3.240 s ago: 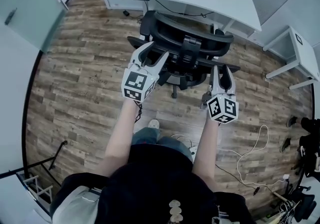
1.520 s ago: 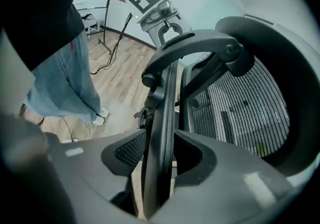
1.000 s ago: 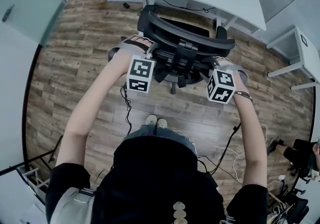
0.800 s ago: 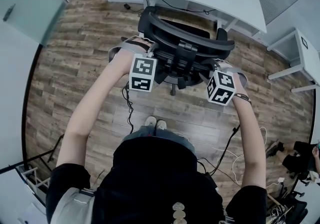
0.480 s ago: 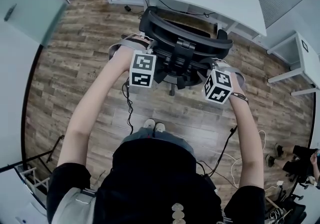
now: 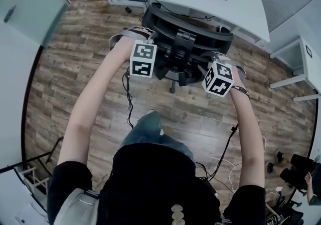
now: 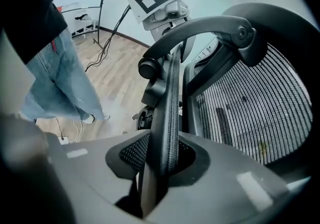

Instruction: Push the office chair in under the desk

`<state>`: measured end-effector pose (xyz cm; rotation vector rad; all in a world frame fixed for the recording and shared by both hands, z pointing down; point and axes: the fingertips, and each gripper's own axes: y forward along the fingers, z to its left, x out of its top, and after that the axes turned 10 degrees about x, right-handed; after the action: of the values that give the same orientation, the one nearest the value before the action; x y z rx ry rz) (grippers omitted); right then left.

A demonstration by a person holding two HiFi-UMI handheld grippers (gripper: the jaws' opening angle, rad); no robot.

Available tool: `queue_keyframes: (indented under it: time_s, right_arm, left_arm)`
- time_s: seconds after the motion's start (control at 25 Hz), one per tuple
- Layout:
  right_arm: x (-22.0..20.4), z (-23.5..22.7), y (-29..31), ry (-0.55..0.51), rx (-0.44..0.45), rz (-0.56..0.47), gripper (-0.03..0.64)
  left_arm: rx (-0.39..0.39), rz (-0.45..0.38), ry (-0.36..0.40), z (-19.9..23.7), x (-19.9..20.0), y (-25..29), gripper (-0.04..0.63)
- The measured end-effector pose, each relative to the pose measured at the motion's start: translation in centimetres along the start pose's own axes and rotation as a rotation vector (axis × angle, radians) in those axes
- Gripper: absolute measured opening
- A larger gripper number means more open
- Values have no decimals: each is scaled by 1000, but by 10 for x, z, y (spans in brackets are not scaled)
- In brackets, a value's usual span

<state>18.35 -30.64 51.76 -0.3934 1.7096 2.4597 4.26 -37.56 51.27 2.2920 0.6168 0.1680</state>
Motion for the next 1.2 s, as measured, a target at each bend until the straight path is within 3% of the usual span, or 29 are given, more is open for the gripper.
queue_keyframes:
  time_s: [0.52, 0.76, 1.2]
  right_arm:
    - [-42, -106, 27, 7, 6, -1, 107]
    - [-84, -210, 44, 16, 37, -9, 107]
    - [-90, -222, 53, -9, -14, 6, 109]
  left_arm:
    - [8, -45, -1, 81, -6, 81, 141]
    - [-29, -59, -34, 161, -7, 151, 140]
    - [-18, -96, -73, 160, -7, 158, 137]
